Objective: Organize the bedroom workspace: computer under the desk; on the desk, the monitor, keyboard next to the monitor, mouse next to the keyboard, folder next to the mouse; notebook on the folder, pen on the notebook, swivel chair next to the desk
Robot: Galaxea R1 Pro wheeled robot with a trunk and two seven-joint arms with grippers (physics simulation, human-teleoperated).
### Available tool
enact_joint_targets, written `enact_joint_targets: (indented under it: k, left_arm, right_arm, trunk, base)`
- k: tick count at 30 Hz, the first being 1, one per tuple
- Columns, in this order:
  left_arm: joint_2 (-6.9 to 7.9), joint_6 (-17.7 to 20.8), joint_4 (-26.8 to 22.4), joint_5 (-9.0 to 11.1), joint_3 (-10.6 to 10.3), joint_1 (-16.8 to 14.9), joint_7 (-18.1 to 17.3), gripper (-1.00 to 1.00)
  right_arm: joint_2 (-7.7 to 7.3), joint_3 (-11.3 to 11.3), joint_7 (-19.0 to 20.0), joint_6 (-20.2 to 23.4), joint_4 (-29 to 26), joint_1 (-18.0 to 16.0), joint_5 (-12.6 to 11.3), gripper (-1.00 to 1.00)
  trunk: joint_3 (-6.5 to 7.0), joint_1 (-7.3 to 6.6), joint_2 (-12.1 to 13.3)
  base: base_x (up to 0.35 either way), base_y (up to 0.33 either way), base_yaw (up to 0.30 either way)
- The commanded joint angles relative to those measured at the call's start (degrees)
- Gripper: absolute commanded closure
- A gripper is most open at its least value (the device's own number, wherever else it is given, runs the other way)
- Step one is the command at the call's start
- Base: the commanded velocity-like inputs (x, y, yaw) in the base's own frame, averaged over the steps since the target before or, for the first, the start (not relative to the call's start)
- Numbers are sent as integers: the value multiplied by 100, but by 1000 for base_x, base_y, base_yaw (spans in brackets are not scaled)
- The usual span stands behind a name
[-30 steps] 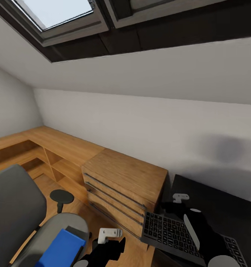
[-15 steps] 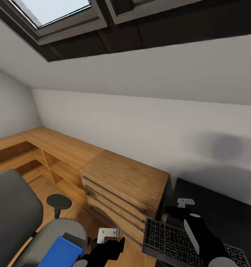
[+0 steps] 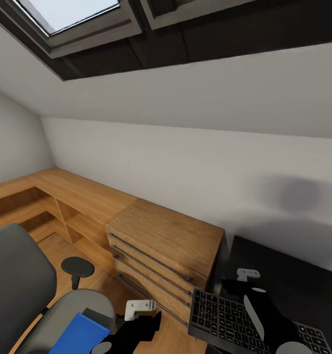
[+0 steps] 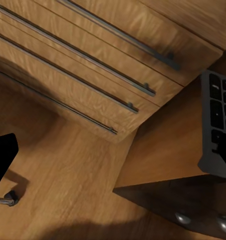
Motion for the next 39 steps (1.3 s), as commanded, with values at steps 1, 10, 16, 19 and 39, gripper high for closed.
enact_joint_targets:
  k: [1,10,16,19,39]
  left_arm:
    - [-1,17,-9,61,-4,-1,50,-100]
    - [-2,15,-5,61,-7,-1,50,-100]
    - [-3,15,-6,61,-11,-1,54,-100]
    - [-3,15,-5,61,-13,-1,58,-100]
    - [24,-2,-2,61,-7,-1,50,-100]
  right_arm:
    - [0,-5,-2,36,-8,-2,-17,-100]
    - [6,-7,-97,76,-2,0,-15,-100]
    - [9,-7,-104,79,-2,-2,-17,-100]
    - [9,-7,-111,81,-2,-2,-15,-100]
    - [9,-7,-123,335,-3,-4,-15,-100]
  trunk:
    - [-25,24,-47]
    - [-115,133,-247]
    - [-187,221,-408]
    - [-187,221,-408]
    - [-187,221,-408]
  base:
    - [0,0,0]
    - [0,0,0]
    - [0,0,0]
    - [0,0,0]
    - [-49,0,0]
